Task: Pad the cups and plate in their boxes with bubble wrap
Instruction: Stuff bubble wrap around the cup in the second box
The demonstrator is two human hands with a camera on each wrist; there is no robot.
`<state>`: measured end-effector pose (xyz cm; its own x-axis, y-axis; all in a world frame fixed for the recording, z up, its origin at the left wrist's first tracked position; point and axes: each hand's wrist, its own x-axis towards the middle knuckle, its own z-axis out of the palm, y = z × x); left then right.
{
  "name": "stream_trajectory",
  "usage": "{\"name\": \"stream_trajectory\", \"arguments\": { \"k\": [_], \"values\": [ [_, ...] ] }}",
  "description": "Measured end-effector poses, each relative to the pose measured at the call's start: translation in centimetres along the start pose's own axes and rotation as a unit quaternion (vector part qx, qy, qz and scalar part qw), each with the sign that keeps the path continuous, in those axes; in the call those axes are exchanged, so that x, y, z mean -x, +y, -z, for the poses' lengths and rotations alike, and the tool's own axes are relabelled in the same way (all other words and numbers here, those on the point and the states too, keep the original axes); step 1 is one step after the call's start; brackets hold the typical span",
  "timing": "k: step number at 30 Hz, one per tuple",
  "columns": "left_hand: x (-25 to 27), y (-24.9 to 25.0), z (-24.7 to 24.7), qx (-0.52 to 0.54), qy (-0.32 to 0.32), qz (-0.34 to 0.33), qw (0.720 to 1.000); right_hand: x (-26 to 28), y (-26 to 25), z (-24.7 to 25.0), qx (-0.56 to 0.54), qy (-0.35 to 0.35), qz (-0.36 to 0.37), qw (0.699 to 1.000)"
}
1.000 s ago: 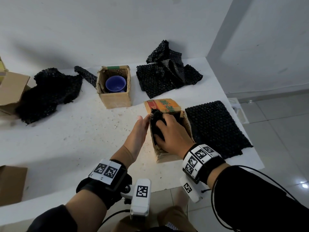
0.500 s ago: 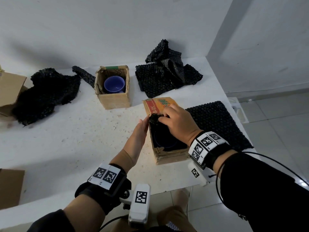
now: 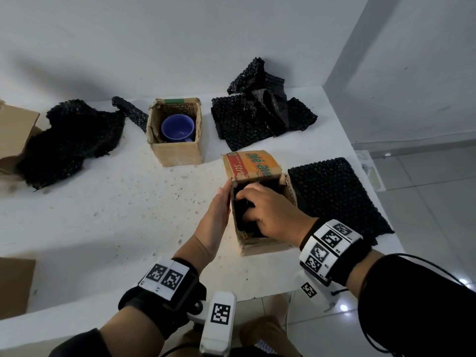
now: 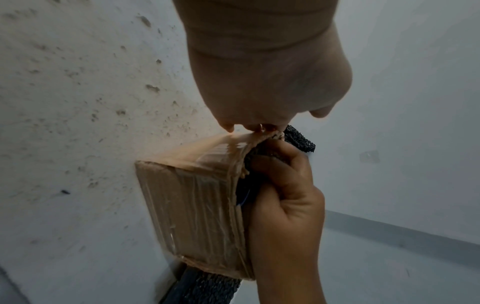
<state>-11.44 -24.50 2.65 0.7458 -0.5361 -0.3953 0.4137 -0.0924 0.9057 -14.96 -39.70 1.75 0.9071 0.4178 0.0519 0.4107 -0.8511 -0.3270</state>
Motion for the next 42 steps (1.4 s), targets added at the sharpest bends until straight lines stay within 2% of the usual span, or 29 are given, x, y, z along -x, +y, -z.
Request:
{"name": "stream_trajectory", "arguments": {
  "k": [6, 13, 17, 19, 24, 26, 30, 33, 35, 37, 40, 42],
  "values": [
    [-0.1, -0.9, 0.3, 0.011, 0.002, 0.007, 1.0, 0.8, -1.9, 1.1, 0.048, -0.087, -0.092, 0.991],
    [0.3, -0.4, -0.2, 0.032, -0.008, 0.01, 0.999, -1.1, -3.7, 2.1, 0.051, -0.192, -0.157, 0.967],
    [0.1, -0.2, -0.9, 0.151, -0.023, 0.012, 0.988, -2.0, -4.5, 2.2, 0.064, -0.243, -0.188, 0.949],
    [-0.1, -0.1, -0.8, 0.166, -0.025, 0.012, 0.986, -2.3, -4.8, 2.2, 0.066, -0.247, -0.196, 0.947],
    [-0.9, -0.9, 0.0, 0.075, -0.022, -0.015, 0.997, -0.9, -2.2, 2.5, -0.079, -0.27, -0.236, 0.93],
    [-1.1, -1.2, 0.2, 0.058, -0.02, -0.015, 0.998, -0.2, -1.4, 2.4, -0.116, -0.259, -0.25, 0.926],
    [-1.7, -2.1, 0.4, 0.046, -0.017, -0.017, 0.999, -0.3, -1.3, 2.3, -0.119, -0.19, -0.229, 0.947],
    [-1.9, -2.2, 0.5, 0.033, -0.008, -0.017, 0.999, -0.7, -1.1, 3.1, -0.102, -0.064, -0.233, 0.965],
    [-1.8, -2.1, 0.6, 0.026, -0.012, -0.015, 0.999, -0.7, -0.5, 3.2, -0.045, 0.027, -0.248, 0.967],
    [-1.9, -2.2, 0.7, 0.019, -0.017, -0.013, 1.0, -0.6, 0.1, 2.5, 0.01, 0.076, -0.255, 0.964],
    [-1.8, -2.2, 0.7, 0.01, -0.019, -0.018, 1.0, -0.4, 0.5, 1.4, 0.039, 0.075, -0.281, 0.956],
    [-1.7, -2.1, 0.7, 0.007, -0.02, -0.024, 0.999, -0.2, 0.4, 0.8, 0.055, 0.048, -0.302, 0.95]
  ]
}}
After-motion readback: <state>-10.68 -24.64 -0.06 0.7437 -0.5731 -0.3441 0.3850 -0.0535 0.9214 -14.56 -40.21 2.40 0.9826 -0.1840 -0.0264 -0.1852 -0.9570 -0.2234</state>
